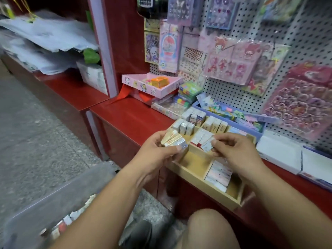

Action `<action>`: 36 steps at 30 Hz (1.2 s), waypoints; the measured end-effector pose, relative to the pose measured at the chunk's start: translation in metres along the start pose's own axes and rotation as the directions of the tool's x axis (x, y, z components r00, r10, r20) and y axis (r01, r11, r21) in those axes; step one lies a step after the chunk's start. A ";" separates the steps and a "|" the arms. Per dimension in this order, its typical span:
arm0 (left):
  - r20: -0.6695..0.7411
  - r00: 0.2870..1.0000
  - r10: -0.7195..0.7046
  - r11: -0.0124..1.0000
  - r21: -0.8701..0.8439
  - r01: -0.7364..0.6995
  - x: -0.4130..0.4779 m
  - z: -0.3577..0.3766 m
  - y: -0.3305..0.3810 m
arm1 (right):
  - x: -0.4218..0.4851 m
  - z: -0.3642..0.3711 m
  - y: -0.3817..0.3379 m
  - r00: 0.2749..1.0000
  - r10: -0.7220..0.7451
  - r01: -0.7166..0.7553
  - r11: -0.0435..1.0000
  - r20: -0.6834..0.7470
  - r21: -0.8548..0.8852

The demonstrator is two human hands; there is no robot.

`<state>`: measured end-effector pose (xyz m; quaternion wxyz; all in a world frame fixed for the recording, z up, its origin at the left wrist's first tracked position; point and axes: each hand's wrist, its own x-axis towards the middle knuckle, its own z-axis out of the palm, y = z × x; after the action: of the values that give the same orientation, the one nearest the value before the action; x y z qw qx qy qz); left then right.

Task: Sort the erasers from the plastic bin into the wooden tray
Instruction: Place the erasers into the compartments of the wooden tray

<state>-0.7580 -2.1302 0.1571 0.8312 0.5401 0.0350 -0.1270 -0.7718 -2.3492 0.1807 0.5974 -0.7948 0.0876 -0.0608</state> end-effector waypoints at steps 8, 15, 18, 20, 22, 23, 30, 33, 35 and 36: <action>-0.052 0.998 0.016 1.000 -0.017 -0.017 0.065 0.008 -0.003 | 0.056 -0.005 0.014 0.995 -0.023 0.010 0.992 -0.101 -0.130; -0.181 0.982 0.056 0.998 0.051 -0.048 0.101 -0.005 -0.005 | 0.114 0.009 0.015 0.987 -0.145 0.118 0.945 -0.069 -0.305; -0.196 0.979 0.057 0.995 0.088 -0.040 0.110 -0.010 -0.007 | 0.129 0.032 0.016 0.980 -0.182 0.197 0.869 0.078 -0.454; -0.208 0.977 0.055 0.995 0.094 -0.036 0.113 -0.015 -0.009 | 0.137 0.050 0.017 0.968 -0.173 0.247 0.786 0.182 -0.567; -0.220 0.974 0.052 0.994 0.101 -0.030 0.116 -0.020 -0.010 | 0.141 0.065 0.019 0.956 -0.174 0.289 0.688 0.236 -0.665; -0.224 0.973 0.054 0.995 0.097 -0.032 0.117 -0.023 -0.010 | 0.142 0.071 0.020 0.953 -0.180 0.303 0.642 0.245 -0.704; -0.176 0.981 0.079 0.995 0.072 -0.067 0.116 -0.030 -0.011 | 0.142 0.097 0.026 0.956 -0.229 0.263 0.394 0.183 -0.880; -0.143 0.987 0.074 0.996 0.057 -0.067 0.116 -0.030 -0.010 | 0.145 0.098 0.028 0.971 -0.186 0.219 0.449 0.148 -0.866; -0.122 0.989 0.079 0.995 0.066 -0.072 0.114 -0.028 -0.010 | 0.145 0.092 0.029 0.979 -0.171 0.189 0.561 0.111 -0.806; -0.112 0.990 0.087 0.994 0.078 -0.078 0.114 -0.028 -0.010 | 0.144 0.089 0.028 0.981 -0.177 0.175 0.637 0.078 -0.751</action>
<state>-0.6482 -2.1287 0.1145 0.8119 0.5777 0.0561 -0.0623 -0.6153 -2.3041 0.1277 0.2047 -0.9753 0.0282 -0.0780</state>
